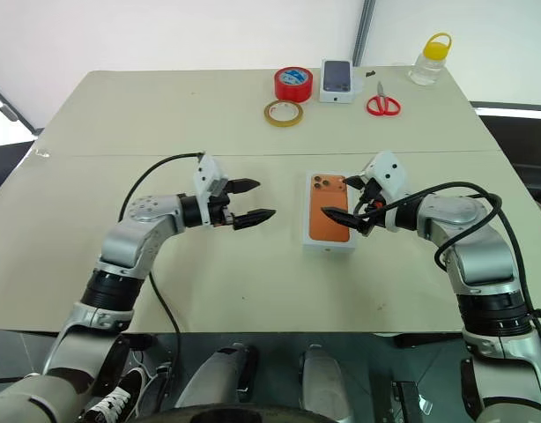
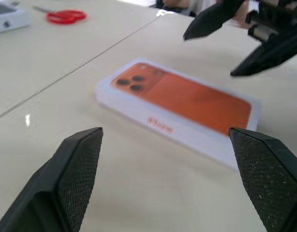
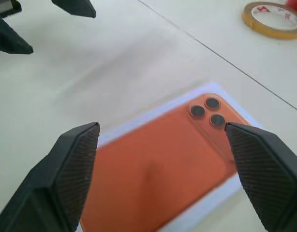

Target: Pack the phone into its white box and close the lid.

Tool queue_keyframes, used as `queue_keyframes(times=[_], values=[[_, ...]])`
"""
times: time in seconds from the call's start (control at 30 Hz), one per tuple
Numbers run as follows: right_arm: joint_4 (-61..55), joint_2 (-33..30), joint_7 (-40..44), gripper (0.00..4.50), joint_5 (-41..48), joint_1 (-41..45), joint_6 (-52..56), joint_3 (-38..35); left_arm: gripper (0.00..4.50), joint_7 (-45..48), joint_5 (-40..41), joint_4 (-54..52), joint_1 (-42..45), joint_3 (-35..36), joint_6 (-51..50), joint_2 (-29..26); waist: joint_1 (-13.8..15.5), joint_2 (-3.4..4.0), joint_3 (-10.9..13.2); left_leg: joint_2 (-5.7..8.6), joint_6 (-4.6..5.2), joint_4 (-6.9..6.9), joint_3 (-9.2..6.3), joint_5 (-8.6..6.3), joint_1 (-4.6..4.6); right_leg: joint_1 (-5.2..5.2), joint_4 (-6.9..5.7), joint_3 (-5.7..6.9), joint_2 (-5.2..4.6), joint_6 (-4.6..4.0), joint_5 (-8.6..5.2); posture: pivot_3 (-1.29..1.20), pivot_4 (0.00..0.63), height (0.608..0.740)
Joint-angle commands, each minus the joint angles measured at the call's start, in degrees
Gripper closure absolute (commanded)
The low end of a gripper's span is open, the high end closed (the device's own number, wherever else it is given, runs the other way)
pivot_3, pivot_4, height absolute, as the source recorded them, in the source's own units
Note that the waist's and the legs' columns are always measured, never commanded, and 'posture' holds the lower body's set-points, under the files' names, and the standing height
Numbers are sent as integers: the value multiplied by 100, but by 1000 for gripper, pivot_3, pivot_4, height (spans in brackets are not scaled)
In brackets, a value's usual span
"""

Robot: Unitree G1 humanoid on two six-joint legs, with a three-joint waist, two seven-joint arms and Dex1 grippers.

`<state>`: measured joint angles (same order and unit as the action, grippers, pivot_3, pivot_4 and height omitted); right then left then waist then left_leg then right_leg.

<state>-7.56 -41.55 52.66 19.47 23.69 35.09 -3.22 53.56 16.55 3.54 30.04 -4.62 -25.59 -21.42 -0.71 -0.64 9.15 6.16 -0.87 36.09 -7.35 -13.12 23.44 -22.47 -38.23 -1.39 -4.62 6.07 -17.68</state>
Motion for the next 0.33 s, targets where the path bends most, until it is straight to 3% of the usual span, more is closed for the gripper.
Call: queue_keyframes(times=[0.03, 0.33], values=[[2, -145, 77, 30, -29, -20, -288, -94, 0, 21, 153, -312, -293, 493, 285, -384, -9, 1, 1, 0, 0, 0, 0, 0, 0, -2, 0, -1, -1, 0, 0, 0, 150, 740], [207, -841, 546, 30, -57, -643, -692, -363, 0, -117, 330, -856, -1711, 1504, 490, -1382, 5, 4, 3, -1, 7, -8, 0, -5, 1, -1, 8, -2, -4, -1, -1, 0, 150, 740]])
